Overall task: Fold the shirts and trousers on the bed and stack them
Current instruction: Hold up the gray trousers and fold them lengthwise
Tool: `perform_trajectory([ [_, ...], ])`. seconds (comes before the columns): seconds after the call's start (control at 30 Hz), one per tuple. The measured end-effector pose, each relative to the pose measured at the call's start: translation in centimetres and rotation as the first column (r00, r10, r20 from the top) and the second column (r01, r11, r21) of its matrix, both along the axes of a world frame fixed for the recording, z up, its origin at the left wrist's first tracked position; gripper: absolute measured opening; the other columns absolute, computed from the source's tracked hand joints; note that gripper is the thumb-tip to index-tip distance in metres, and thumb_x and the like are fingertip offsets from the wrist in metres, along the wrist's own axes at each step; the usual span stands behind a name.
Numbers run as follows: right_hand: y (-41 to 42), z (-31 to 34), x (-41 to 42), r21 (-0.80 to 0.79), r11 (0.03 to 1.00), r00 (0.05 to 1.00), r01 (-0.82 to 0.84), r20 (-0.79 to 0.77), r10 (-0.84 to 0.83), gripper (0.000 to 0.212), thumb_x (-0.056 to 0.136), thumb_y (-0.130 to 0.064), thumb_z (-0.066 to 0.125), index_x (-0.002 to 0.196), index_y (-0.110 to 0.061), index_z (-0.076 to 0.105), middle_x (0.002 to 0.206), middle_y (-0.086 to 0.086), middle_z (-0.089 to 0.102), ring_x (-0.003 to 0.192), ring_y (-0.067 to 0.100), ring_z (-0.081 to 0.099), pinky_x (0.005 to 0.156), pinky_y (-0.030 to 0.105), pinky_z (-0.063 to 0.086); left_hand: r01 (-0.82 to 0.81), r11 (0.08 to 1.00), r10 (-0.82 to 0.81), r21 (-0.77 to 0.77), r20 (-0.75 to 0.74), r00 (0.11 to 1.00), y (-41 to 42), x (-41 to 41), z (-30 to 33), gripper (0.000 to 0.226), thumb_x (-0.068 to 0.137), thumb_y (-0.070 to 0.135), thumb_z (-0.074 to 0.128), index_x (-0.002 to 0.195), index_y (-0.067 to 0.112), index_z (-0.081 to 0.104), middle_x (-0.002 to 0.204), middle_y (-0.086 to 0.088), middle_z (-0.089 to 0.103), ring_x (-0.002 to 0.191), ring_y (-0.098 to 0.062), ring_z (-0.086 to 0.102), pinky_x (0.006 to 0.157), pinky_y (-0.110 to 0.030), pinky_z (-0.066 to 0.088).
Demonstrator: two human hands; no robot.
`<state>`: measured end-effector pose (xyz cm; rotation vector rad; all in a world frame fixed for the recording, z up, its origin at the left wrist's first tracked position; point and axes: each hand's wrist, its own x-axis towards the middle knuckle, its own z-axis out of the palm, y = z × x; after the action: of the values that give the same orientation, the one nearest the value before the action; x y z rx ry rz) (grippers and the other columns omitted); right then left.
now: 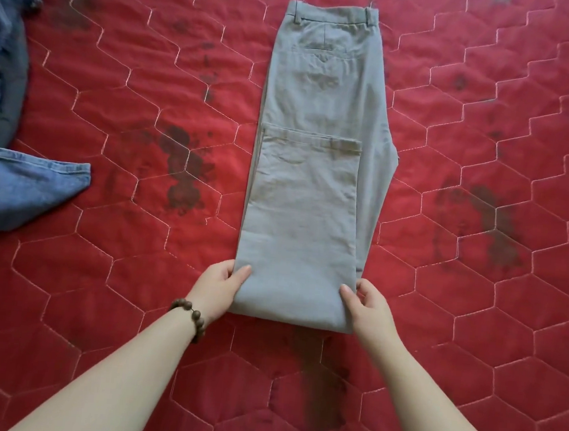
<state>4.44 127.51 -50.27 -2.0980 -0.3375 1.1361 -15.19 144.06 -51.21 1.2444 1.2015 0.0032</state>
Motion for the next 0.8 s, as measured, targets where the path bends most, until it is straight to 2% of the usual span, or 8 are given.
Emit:
perform_trajectory([
  [0.13,-1.0,1.3,-1.5,0.070,0.996,0.987,0.056,0.148,-0.066,0.014,0.096,-0.015,0.054,0.082,-0.014,0.057,0.071,-0.002,0.060,0.059,-0.002,0.049,0.055,0.013,0.036,-0.006,0.986,0.005,0.168,0.007,1.000,-1.8,-0.6,1.3,0.020,0.098,0.027,0.054,0.090,0.017,0.070,0.088,0.006,0.074,0.083,-0.007,0.068,0.073,-0.025,0.052],
  [0.17,-1.6,1.4,-2.0,0.067,0.995,0.979,0.068,0.189,-0.080,0.013,0.096,-0.015,0.054,0.083,-0.014,0.058,0.072,0.000,0.061,0.060,0.001,0.050,0.055,0.014,0.037,-0.006,0.984,0.003,0.181,0.018,1.000,-2.6,-0.9,1.6,0.021,0.098,0.028,0.054,0.088,0.017,0.070,0.088,0.006,0.074,0.080,-0.005,0.067,0.070,-0.024,0.051],
  [0.23,-3.3,1.0,-3.2,0.017,0.997,0.965,0.081,0.247,-0.082,0.012,0.095,-0.015,0.055,0.084,-0.011,0.057,0.075,0.003,0.062,0.065,0.010,0.052,0.059,0.018,0.037,0.015,0.986,-0.015,0.164,0.000,1.000,-4.4,-2.1,1.4,0.024,0.098,0.029,0.053,0.087,0.014,0.069,0.088,0.001,0.074,0.080,-0.011,0.067,0.071,-0.030,0.052],
  [0.37,-6.4,-1.0,-5.9,-0.166,0.985,0.973,0.051,0.230,-0.011,0.018,0.094,-0.015,0.057,0.081,-0.002,0.055,0.073,0.010,0.061,0.073,0.029,0.055,0.065,0.036,0.038,0.112,0.986,-0.086,0.122,-0.204,0.975,-7.6,-4.2,-0.2,0.031,0.096,0.026,0.055,0.087,-0.002,0.064,0.083,-0.017,0.070,0.079,-0.030,0.064,0.075,-0.045,0.048],
  [0.47,-5.7,-1.6,-5.4,-0.246,0.965,0.978,0.092,0.203,-0.042,0.031,0.091,-0.025,0.060,0.067,-0.008,0.050,0.061,0.001,0.052,0.065,0.023,0.049,0.057,0.031,0.033,0.025,0.999,-0.020,0.022,-0.211,0.977,-7.3,-3.8,-0.3,0.022,0.091,0.022,0.062,0.086,0.001,0.068,0.086,-0.017,0.072,0.075,-0.023,0.064,0.077,-0.045,0.051],
  [0.57,-3.1,-1.4,-3.1,-0.186,0.974,0.981,0.133,0.167,-0.102,0.042,0.089,-0.033,0.063,0.058,-0.015,0.042,0.055,-0.008,0.040,0.055,0.011,0.037,0.050,0.024,0.027,-0.113,0.991,0.104,-0.069,-0.124,0.987,-4.8,-2.3,-0.4,0.033,0.081,0.035,0.067,0.087,0.002,0.068,0.088,-0.021,0.071,0.078,-0.028,0.065,0.082,-0.055,0.051],
  [0.67,-0.1,-1.6,-0.5,-0.111,0.984,0.986,0.140,0.102,-0.129,0.031,0.091,-0.031,0.061,0.070,-0.009,0.058,0.065,-0.003,0.052,0.061,0.013,0.045,0.056,0.028,0.035,-0.217,0.973,0.212,-0.079,-0.065,0.975,-1.8,0.2,-1.0,0.033,0.081,0.034,0.067,0.088,0.001,0.067,0.094,-0.026,0.069,0.087,-0.035,0.066,0.087,-0.061,0.050],
  [0.8,4.4,-1.9,2.0,-0.008,0.989,0.985,0.149,0.094,-0.148,0.014,0.092,-0.026,0.060,0.086,-0.015,0.065,0.078,-0.003,0.062,0.072,0.013,0.056,0.064,0.029,0.044,-0.241,0.969,0.243,0.051,-0.037,0.969,1.4,4.1,-1.9,0.026,0.081,0.030,0.072,0.088,0.005,0.068,0.087,-0.013,0.073,0.078,-0.025,0.068,0.082,-0.054,0.055],
])
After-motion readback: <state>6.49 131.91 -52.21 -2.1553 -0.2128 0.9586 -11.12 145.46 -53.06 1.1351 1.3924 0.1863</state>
